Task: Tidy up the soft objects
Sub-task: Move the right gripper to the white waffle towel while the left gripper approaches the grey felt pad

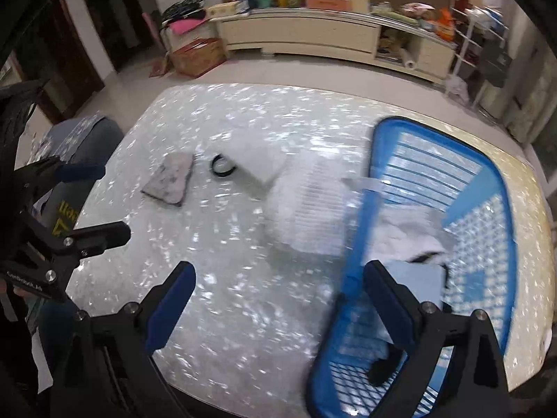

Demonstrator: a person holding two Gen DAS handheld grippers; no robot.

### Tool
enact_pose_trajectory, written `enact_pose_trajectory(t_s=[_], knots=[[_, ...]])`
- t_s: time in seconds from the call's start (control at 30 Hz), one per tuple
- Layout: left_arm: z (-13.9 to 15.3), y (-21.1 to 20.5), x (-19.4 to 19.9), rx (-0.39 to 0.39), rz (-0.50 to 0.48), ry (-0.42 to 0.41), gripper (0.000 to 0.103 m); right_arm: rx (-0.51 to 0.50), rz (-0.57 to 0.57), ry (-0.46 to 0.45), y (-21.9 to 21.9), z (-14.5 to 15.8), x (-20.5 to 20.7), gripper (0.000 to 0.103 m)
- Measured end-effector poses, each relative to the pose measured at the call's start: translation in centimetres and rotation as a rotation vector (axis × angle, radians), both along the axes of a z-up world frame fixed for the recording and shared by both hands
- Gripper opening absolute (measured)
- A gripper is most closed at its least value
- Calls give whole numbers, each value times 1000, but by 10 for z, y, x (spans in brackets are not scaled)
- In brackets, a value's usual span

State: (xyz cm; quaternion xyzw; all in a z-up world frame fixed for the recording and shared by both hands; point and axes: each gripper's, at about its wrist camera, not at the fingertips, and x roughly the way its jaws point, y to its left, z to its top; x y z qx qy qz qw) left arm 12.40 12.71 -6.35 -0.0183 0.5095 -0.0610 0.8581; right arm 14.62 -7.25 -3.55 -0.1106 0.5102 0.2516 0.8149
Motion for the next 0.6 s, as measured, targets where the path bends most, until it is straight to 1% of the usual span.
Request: enact_pose_trajectory(t_s=[0.17, 0.3, 0.47, 0.6], knots=[[-16, 31, -4, -22, 45, 28, 103, -3, 49, 29, 30, -16, 6, 97], [-27, 51, -2, -34, 75, 47, 103, 0, 79, 50, 45, -27, 11, 97], [-46, 71, 4, -34, 98, 79, 103, -9, 78, 72, 61, -42, 20, 97], [-63, 92, 12, -66, 121, 102, 103, -26, 48, 82, 65, -58, 30, 97]])
